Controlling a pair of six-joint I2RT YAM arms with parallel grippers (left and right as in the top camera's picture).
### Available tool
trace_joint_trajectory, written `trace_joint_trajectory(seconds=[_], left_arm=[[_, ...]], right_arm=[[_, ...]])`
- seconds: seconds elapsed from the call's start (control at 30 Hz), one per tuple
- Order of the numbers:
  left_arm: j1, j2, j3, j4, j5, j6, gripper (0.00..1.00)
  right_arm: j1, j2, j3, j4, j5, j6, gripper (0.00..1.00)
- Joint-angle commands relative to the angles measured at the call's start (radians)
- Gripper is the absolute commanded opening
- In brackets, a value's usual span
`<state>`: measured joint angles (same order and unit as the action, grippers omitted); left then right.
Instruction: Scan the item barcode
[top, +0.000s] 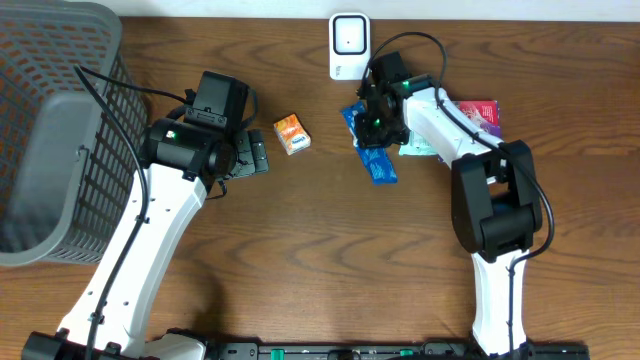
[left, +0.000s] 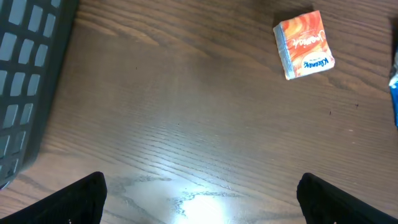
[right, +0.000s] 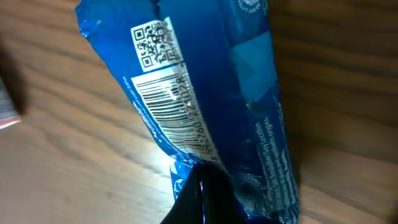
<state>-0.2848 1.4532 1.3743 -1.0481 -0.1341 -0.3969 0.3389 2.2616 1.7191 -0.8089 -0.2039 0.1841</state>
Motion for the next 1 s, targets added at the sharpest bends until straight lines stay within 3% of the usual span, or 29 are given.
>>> trace_joint_trajectory(seconds=[0.0,0.17,0.23,0.33,0.47,0.5,0.6,0.87,0.93,0.97], left_arm=[[0.003,-0.001,0.004,-0.004,-0.009,-0.005,0.98],[0.003,-0.001,0.004,-0.004,-0.009,-0.005,0.98],[0.003,-0.001,0.004,-0.004,-0.009,-0.005,0.98],[0.003,-0.001,0.004,-0.004,-0.009,-0.005,0.98],[0.003,-0.001,0.004,-0.004,-0.009,-0.005,0.98],[0.003,-0.001,0.004,-0.004,-0.009,-0.005,0.98],[0.003,-0.001,0.004,-0.004,-0.009,-0.005,0.98],[0.003,-0.001,0.004,-0.004,-0.009,-0.005,0.98],[0.003,-0.001,0.004,-0.004,-0.009,-0.005,0.98],[0.003,-0.001,0.004,-0.004,-0.009,-0.005,0.98]], right_arm=[[-0.03,-0.002,-0.009,-0.035,0.275,0.059,0.01],[-0.056,-0.043,0.126,-0.124,0.284,0.09,0.01],[-0.041,-0.048,0.182,-0.145,0.19,0.048,0.03],[-0.006,-0.048,0.2,-0.098,-0.036,0.039,0.23],[0.05,-0.039,0.195,-0.003,-0.188,0.039,0.44],[0.081,-0.032,0.195,0.038,-0.191,0.04,0.54],[0.125,0.0,0.195,0.1,-0.19,0.072,0.62],[0.207,0.145,0.195,0.224,-0.19,0.138,0.7],[0.219,0.172,0.195,0.219,-0.169,0.137,0.62],[0.22,0.175,0.195,0.208,-0.145,0.137,0.49]])
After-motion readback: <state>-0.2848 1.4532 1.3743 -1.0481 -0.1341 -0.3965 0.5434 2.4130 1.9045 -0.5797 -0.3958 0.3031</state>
